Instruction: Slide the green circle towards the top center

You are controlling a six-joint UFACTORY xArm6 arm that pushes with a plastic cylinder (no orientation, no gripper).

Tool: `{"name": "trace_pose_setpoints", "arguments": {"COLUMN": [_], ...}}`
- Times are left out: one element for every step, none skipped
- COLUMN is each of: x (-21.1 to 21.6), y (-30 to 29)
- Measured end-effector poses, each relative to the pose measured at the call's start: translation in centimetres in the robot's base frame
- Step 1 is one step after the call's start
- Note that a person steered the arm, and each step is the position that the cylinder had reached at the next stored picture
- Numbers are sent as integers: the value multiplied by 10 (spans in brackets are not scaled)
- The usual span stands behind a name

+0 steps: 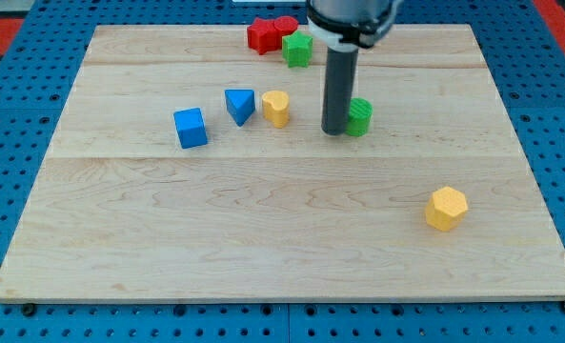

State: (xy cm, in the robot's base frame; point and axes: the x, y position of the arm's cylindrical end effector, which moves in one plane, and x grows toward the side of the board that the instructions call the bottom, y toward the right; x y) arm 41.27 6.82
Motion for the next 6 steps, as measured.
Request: {"name": "trace_pose_setpoints", "arguments": {"x": [13,1,-21,-57,-77,-77], "y": [48,63,13,-30,-46,-34]}}
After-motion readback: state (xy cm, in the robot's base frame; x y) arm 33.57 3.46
